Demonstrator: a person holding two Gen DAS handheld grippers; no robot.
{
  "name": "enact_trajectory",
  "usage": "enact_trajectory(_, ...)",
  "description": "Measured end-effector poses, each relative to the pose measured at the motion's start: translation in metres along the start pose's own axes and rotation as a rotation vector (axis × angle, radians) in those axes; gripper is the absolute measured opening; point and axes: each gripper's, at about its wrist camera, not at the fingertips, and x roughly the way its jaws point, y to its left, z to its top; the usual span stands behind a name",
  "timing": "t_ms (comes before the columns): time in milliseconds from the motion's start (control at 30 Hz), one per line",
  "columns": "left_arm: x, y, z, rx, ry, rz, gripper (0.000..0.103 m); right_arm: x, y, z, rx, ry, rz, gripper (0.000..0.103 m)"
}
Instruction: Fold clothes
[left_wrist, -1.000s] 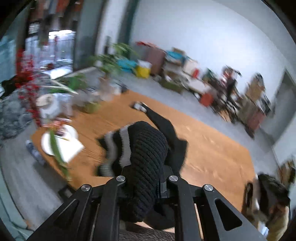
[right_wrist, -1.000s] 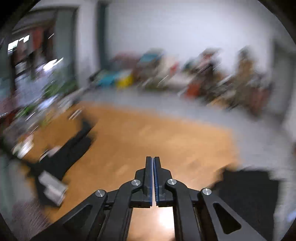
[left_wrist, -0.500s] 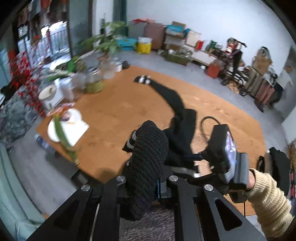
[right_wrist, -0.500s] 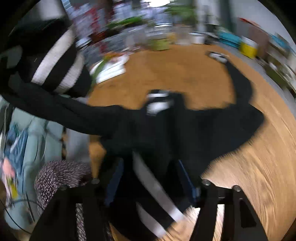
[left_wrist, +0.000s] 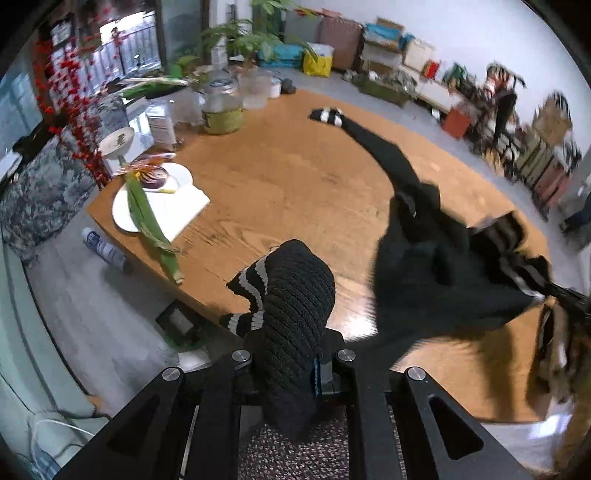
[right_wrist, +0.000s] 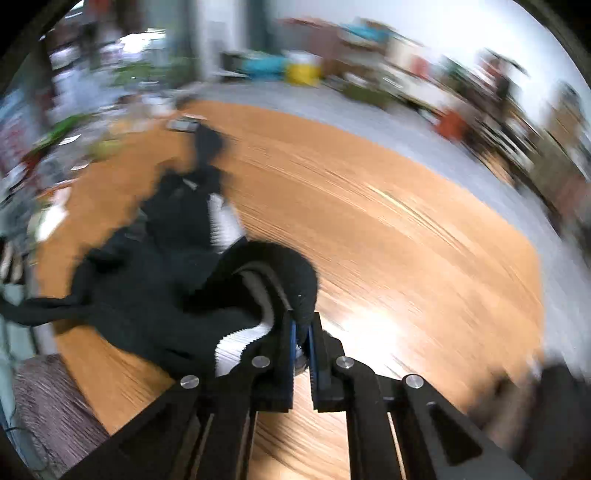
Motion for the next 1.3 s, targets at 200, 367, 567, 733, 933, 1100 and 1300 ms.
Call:
enact_trajectory(200,0.024,-0.041,0.003,0.130,0.059,0.075,0.031,-0.016,-0.041,-0.049,0.080,0.083,-0.036,0.056)
enact_trajectory(367,0.009,-0.057,0.016,0.155,0.008,0.069,0.065,-0.020,-0.013,-0.014,0.045,-0.035,0.048,0.077)
enact_trajectory(567,0.032,-0.095,0.047,0.223,-0.011,0.004,0.080,0.031,0.005,0.021,-0.021,-0.002,0.066,0.083)
enact_trajectory(733,0.129,-0.142,0.059,0.263,0.152,0.035,0.079,0.079,0.010,0.043,-0.020,0.088,0.002,0.082)
enact_trajectory(933,0.175,-0.209,0.059,0.413,0.178,-0.105,0.079,0.107,-0.028,0.062,0.102,0.111,-0.027,0.083)
enact_trajectory(1100,0.197,-0.224,0.044,0.518,0.214,0.003,0.012,0.132,-0.046,0.065,0.182,0.164,-0.014,0.077)
enact_trajectory(1300,0.173,-0.128,0.079,0.318,0.143,0.129,0.007,0.137,-0.041,0.059,0.153,0.166,-0.034,0.057)
